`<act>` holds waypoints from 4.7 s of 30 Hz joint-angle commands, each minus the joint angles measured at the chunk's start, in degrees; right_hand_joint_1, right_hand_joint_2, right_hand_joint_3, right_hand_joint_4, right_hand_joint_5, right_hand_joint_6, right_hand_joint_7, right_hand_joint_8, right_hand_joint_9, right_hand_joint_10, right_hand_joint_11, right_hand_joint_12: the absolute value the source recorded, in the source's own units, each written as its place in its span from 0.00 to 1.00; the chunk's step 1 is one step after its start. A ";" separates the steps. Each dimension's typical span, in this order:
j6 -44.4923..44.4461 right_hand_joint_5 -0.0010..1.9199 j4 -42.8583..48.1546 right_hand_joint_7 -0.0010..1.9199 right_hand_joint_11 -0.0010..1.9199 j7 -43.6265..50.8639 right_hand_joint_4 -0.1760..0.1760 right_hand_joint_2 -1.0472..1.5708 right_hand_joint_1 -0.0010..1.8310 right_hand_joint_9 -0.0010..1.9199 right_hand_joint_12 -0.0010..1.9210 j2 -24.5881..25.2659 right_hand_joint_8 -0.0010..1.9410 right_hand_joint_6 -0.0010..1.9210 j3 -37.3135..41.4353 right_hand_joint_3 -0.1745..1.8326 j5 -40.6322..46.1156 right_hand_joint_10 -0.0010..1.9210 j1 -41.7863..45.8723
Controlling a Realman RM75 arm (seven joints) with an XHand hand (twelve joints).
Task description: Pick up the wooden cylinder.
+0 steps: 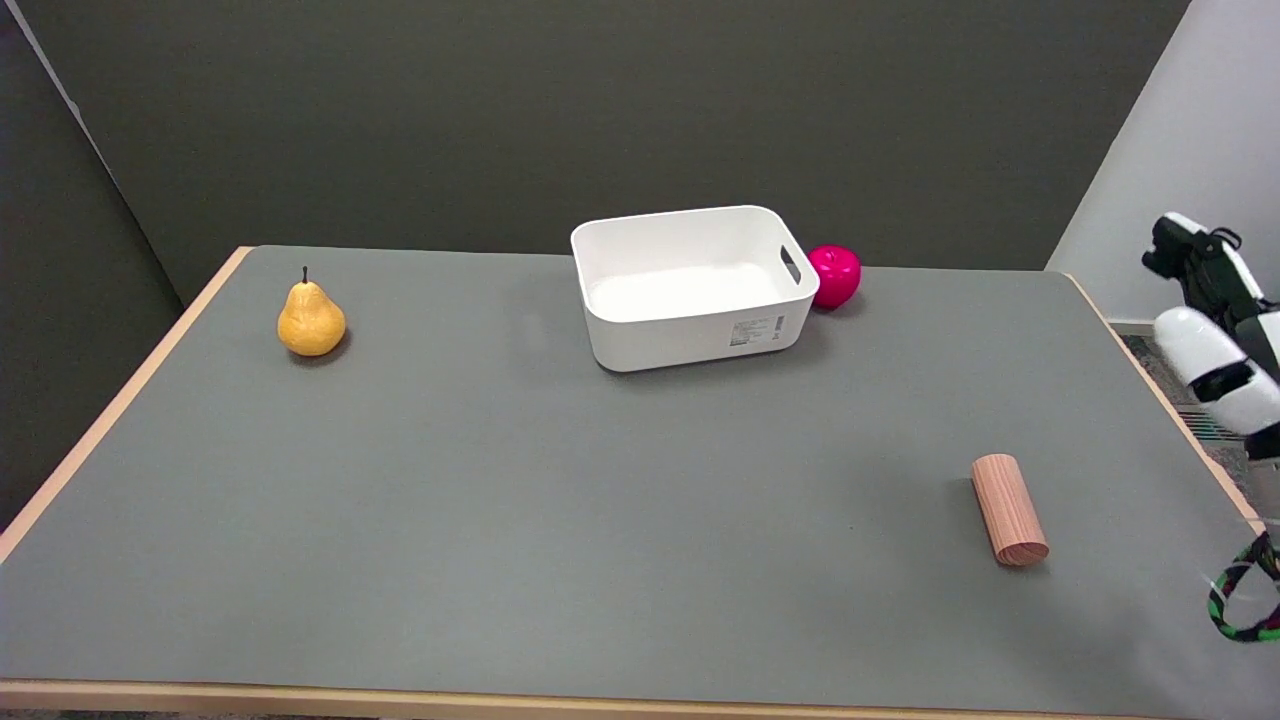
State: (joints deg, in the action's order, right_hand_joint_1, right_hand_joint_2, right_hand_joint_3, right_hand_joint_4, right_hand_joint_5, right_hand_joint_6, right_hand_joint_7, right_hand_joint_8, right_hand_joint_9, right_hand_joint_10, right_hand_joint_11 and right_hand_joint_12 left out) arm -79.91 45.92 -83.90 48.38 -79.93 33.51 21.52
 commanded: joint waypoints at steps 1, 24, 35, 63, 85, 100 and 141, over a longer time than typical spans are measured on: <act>-6.73 0.12 9.63 0.18 0.00 32.60 0.00 0.66 0.24 0.09 0.57 9.20 0.29 0.30 0.60 0.55 0.07 0.41 12.55; -12.93 0.14 13.20 0.21 0.07 53.36 0.02 0.66 0.31 0.13 0.70 10.46 0.32 0.29 -17.24 0.50 7.03 0.50 14.51; -5.42 0.14 18.46 0.24 0.09 54.69 0.01 0.66 0.33 0.16 0.72 10.18 0.36 0.29 -18.29 0.50 8.43 0.54 13.93; 7.92 0.16 23.86 0.27 0.14 64.36 0.04 0.65 0.36 0.21 0.78 5.75 0.42 0.31 -13.04 0.51 17.64 0.61 19.98; 5.28 0.15 29.28 0.27 0.13 71.78 0.05 0.65 0.33 0.20 0.78 6.47 0.42 0.30 -19.19 0.51 19.47 0.60 22.69; -4.67 0.16 38.12 0.28 0.13 95.53 0.09 0.65 0.27 0.21 0.77 6.63 0.44 0.31 -22.81 0.49 29.42 0.61 23.73; -8.61 0.06 52.97 0.20 0.14 137.22 0.00 0.65 0.18 0.16 0.79 15.58 0.38 0.24 -38.53 0.46 55.68 0.57 11.10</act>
State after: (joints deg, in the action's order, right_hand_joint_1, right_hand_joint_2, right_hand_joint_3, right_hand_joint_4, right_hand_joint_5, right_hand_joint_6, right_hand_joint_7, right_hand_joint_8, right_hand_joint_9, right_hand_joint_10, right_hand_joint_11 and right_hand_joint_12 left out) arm -86.69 97.71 46.32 61.90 -114.12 83.42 34.51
